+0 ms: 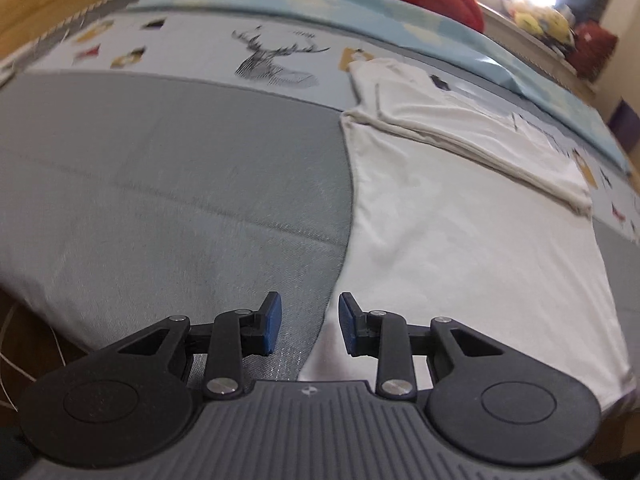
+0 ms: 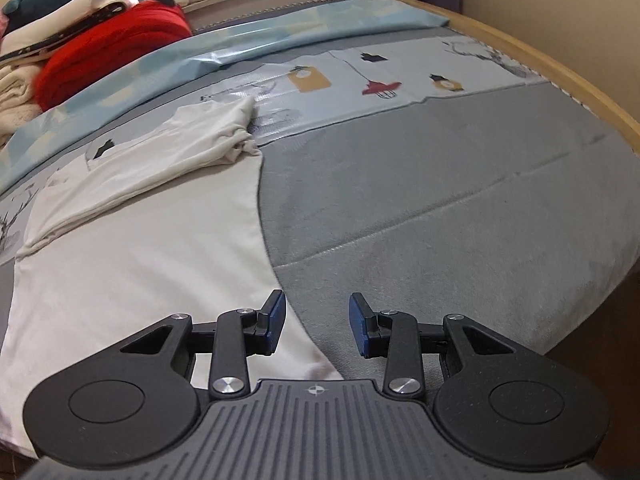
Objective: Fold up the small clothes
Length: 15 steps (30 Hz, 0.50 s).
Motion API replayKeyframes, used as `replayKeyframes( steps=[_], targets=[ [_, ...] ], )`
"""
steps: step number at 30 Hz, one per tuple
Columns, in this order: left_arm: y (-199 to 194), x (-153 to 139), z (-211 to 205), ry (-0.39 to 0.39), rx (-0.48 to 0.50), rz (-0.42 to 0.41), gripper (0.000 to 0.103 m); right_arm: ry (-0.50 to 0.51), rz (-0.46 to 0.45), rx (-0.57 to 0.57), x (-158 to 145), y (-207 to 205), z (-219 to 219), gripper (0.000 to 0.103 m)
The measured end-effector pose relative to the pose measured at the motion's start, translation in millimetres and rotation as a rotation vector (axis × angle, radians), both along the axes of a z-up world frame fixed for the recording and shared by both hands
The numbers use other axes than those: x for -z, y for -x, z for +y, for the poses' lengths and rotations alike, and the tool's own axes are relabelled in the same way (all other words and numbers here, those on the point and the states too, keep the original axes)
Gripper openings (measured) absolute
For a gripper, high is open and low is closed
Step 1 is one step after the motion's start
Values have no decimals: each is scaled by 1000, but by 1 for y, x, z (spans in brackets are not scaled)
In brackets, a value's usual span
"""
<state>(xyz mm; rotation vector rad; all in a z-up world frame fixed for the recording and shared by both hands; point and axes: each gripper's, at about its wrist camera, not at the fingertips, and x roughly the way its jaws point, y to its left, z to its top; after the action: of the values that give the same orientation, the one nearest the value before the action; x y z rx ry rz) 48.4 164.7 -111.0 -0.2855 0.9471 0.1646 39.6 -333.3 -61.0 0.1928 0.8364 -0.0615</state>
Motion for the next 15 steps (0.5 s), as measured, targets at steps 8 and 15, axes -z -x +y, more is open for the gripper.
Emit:
replayKeyframes(
  steps=[8,15],
  targets=[
    [-4,21,22,129,-98,114,49,-53,147,14,29,-11,-9,38],
    [-3,29,9,81,-14,158,49,29,255,-4,52,-17,1,43]
  ],
)
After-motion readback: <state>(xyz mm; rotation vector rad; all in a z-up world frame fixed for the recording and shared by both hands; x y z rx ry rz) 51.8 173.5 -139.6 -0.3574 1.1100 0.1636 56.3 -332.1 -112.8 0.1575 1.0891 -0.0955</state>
